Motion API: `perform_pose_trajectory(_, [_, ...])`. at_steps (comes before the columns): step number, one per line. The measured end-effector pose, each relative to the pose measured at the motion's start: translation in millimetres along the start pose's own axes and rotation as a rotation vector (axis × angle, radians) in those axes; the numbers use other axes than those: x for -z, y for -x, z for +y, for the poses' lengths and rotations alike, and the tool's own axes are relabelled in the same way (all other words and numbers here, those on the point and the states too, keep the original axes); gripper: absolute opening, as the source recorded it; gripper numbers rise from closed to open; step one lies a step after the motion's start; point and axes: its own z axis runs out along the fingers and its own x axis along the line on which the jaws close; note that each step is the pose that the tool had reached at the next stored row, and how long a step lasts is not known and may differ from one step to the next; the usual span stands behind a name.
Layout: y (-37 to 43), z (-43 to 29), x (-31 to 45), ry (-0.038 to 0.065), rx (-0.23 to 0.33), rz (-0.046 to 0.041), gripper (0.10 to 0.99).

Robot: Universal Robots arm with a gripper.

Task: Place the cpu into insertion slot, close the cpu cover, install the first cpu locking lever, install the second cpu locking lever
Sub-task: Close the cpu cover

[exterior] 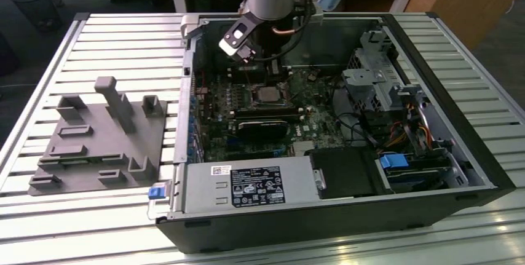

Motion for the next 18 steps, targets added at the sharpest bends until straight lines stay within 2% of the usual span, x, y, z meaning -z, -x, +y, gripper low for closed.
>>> perform_pose_trajectory(4, [-0.1, 0.5, 5.9, -0.001, 0.0, 0.0001, 0.106])
perform_pose_trajectory(13, [-0.4, 2.6, 30.5, -0.009, 0.0, 0.0, 0.106])
perform_pose_trajectory(15, [-0.4, 2.9, 33.7, -0.011, 0.0, 0.0007, 0.106])
perform_pose_trajectory(18, [0.6, 2.9, 34.3, -0.012, 0.0, 0.0009, 0.106])
